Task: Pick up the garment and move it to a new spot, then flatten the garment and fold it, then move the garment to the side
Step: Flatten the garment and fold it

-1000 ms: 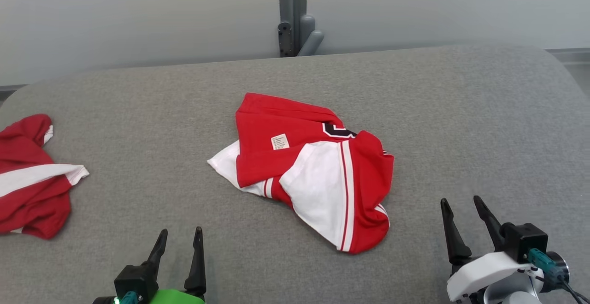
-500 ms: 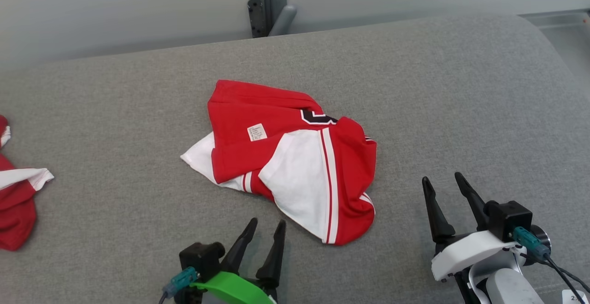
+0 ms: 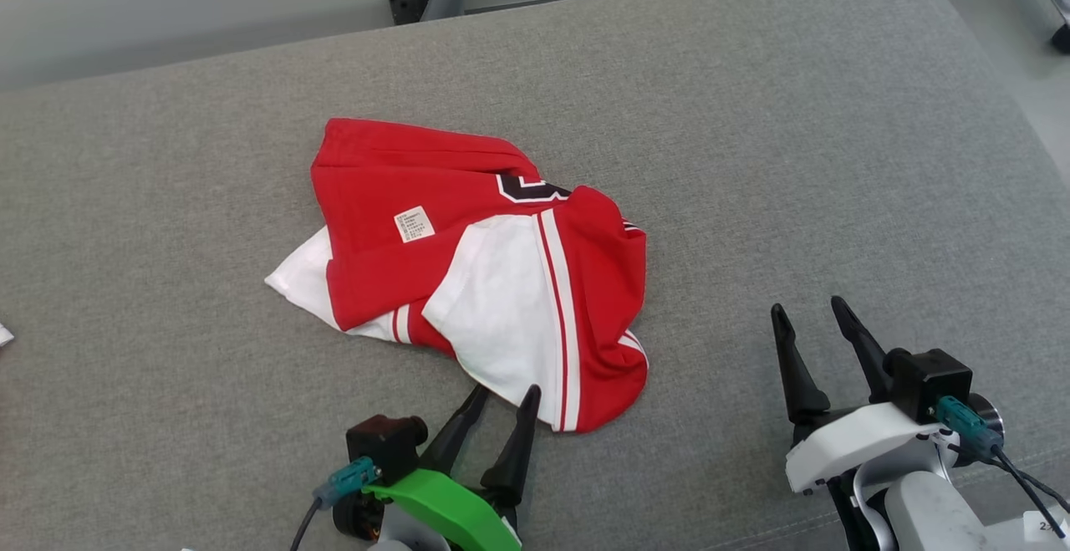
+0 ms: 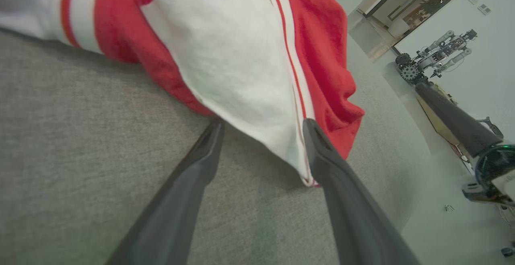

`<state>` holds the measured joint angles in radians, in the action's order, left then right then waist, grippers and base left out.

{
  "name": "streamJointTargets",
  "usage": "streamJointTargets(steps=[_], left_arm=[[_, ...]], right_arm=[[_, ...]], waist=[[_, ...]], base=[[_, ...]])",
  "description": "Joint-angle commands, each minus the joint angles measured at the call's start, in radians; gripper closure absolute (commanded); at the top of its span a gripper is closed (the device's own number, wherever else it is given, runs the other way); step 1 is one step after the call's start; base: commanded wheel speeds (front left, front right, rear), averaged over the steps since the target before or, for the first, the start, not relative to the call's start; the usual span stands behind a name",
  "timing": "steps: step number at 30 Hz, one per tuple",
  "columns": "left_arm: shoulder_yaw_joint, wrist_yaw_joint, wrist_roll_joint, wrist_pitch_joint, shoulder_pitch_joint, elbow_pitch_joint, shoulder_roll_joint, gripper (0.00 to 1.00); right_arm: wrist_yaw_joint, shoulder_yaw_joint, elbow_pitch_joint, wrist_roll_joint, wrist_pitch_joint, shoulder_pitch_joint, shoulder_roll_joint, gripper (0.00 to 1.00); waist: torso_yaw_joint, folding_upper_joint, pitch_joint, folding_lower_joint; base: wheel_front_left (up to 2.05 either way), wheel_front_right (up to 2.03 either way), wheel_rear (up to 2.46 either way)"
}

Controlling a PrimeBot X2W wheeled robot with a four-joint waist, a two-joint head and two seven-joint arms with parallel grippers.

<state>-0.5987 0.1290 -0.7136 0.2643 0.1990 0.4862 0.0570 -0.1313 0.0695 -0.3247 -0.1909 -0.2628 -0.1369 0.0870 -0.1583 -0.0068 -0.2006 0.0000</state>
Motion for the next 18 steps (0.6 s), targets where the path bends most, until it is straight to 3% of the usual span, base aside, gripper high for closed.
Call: streamJointTargets(steps=[1, 10, 12, 13, 14, 15, 18], left_arm=[[0.001, 0.002, -0.006, 0.000, 0.011, -0.009, 0.019, 0.00], [0.026, 0.002, 0.067, 0.000, -0.013, -0.075, 0.035, 0.00], [0.035, 0.002, 0.081, 0.000, -0.018, -0.086, 0.040, 0.42], [0.036, 0.002, 0.085, 0.000, -0.022, -0.088, 0.041, 0.57], [0.037, 0.002, 0.095, 0.000, -0.026, -0.084, 0.042, 0.84], [0.036, 0.002, 0.100, 0.000, -0.024, -0.081, 0.042, 0.98], [0.032, 0.002, 0.118, 0.000, 0.000, -0.088, 0.041, 1.00]], right_arm=[[0.001, 0.000, -0.005, 0.000, -0.003, -0.018, -0.001, 0.00], [0.001, -0.007, -0.017, -0.008, -0.003, -0.014, -0.013, 0.00], [0.001, -0.007, -0.022, -0.008, -0.003, -0.015, -0.016, 0.00], [0.001, -0.004, -0.024, -0.009, -0.003, -0.016, -0.017, 0.00], [0.001, -0.003, -0.026, -0.010, -0.003, -0.017, -0.019, 0.00], [0.001, -0.002, -0.028, -0.010, -0.003, -0.019, -0.020, 0.00], [0.001, -0.003, -0.035, -0.012, -0.003, -0.026, -0.022, 0.00]], waist=[[-0.013, 0.0068, -0.013, 0.0000], [-0.015, 0.0068, -0.015, 0.0000], [-0.012, 0.0068, -0.013, 0.0000], [-0.010, 0.0068, -0.012, 0.0000], [-0.008, 0.0068, -0.011, 0.0000], [-0.007, 0.0068, -0.010, 0.0000], [-0.003, 0.0068, -0.007, 0.0000]], base=[[0.00, 0.00, 0.00], [0.00, 0.00, 0.00], [0.00, 0.00, 0.00], [0.00, 0.00, 0.00], [0.00, 0.00, 0.00], [0.00, 0.00, 0.00], [0.00, 0.00, 0.00]])
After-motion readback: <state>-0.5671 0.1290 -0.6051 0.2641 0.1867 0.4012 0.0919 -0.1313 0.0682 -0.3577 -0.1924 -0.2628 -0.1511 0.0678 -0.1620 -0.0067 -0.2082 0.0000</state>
